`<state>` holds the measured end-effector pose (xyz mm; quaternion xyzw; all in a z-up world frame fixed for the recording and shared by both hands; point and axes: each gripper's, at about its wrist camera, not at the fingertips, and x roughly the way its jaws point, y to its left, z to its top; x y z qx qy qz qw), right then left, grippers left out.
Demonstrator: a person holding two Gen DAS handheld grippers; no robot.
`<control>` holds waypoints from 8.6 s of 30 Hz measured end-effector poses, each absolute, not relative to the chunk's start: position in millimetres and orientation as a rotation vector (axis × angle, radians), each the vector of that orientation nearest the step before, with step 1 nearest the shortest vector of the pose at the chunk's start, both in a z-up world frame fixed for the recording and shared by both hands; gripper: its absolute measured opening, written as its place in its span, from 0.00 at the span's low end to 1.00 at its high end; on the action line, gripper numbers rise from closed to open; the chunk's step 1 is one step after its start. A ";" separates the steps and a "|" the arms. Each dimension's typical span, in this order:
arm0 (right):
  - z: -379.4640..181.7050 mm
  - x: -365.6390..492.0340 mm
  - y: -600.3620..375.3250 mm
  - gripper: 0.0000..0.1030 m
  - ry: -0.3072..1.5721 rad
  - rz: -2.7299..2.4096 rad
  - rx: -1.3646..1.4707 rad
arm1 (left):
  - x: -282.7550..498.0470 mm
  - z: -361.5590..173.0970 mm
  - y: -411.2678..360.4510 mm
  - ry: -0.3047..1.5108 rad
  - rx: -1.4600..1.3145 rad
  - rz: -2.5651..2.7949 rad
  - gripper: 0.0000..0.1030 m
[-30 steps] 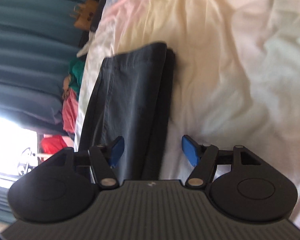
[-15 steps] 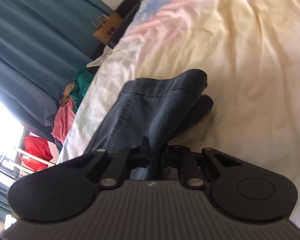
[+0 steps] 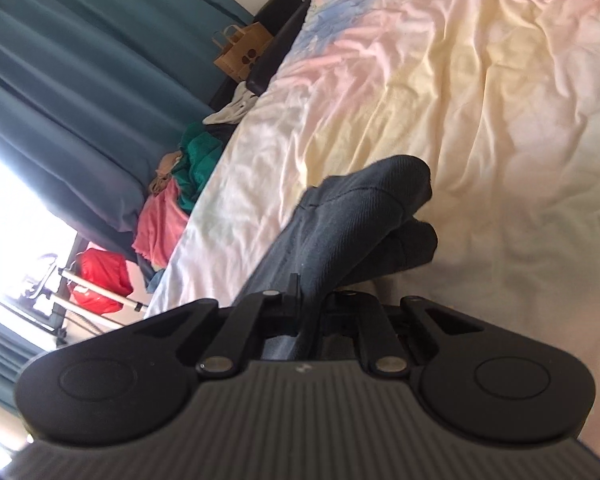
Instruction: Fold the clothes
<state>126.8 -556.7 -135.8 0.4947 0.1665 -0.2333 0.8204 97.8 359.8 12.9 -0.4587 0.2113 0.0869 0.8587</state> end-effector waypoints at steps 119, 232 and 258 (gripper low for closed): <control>-220.0 98.1 -581.6 0.17 0.412 -0.378 1.238 | 117.9 -96.0 55.1 0.745 0.039 -0.082 0.79; -114.6 107.6 -247.9 0.57 0.775 -0.095 0.194 | 36.3 -95.9 325.8 0.591 -1.096 0.507 0.77; -91.5 102.7 -319.4 0.57 0.720 -0.188 0.395 | 90.7 64.7 -55.4 0.114 -0.047 0.192 0.14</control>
